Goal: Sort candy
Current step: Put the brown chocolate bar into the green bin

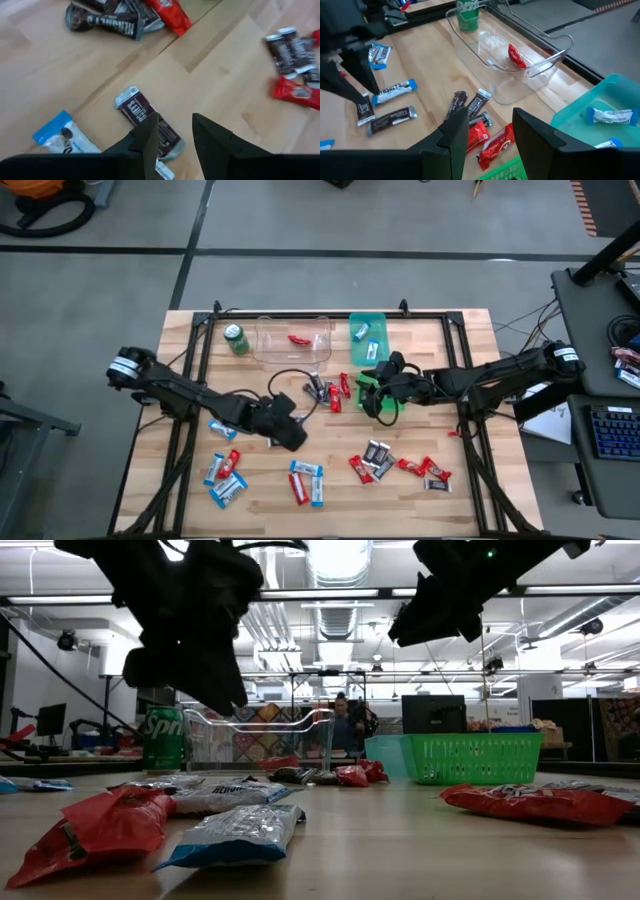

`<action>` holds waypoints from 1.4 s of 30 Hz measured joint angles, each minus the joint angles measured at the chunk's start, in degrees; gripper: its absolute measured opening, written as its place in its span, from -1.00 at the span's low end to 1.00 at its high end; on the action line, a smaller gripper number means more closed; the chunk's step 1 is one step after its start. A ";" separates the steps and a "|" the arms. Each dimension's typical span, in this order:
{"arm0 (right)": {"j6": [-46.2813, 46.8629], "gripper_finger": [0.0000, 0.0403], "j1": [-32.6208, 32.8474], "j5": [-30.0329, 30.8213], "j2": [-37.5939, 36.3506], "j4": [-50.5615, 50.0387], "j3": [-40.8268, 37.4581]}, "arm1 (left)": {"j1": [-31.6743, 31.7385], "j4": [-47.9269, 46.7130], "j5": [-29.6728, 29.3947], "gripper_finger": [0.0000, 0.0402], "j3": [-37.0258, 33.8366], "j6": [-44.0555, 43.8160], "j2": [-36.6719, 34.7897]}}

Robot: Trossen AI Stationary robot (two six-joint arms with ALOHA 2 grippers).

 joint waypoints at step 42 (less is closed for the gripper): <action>0.64 -0.30 1.08 -0.10 0.00 -1.07 0.00 | 0.39 -11.55 -2.18 -0.37 12.97 0.58 21.40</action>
